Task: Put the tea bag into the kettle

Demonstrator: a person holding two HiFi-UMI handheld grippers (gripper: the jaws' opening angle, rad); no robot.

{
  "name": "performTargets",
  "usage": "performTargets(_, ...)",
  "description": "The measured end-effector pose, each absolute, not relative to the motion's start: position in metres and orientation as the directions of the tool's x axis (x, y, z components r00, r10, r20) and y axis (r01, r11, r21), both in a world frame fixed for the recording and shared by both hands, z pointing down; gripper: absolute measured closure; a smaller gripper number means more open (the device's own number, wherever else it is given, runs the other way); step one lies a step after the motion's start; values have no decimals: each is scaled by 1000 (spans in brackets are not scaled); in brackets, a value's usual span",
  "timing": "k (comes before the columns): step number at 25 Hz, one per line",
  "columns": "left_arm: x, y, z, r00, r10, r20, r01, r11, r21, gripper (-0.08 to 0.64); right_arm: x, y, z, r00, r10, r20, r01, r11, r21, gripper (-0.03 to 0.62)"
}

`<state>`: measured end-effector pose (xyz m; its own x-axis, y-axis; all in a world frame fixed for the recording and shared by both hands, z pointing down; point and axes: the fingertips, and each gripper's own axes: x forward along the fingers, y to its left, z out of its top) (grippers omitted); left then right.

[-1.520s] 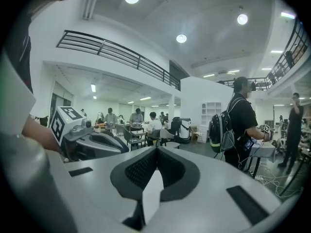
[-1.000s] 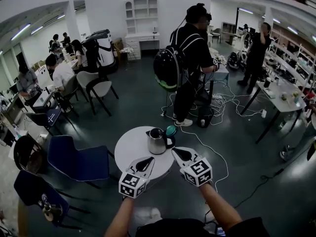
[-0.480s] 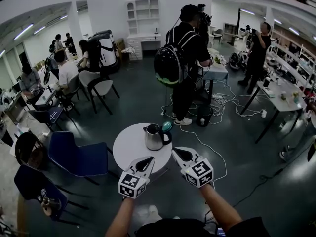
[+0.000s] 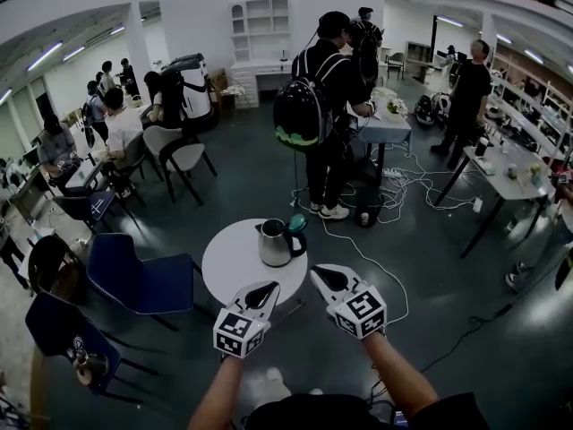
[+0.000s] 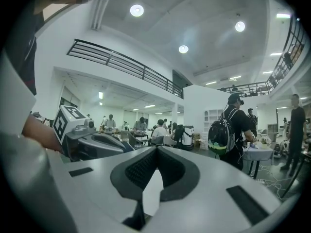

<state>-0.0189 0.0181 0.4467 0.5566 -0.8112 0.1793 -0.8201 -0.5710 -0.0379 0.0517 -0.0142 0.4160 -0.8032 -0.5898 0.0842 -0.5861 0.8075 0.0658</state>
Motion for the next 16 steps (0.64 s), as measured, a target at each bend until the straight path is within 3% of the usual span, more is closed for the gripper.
performTargets(4,-10,29,441,546,-817,184,-814,-570,-111,541,56,-6,417,-802,-591,85,-587,807,65,575)
performTargets(16,8,36,443,543,-823,165,-825,-560,-79,541,82,3,419,-800,-595,81,-592,804,60,575)
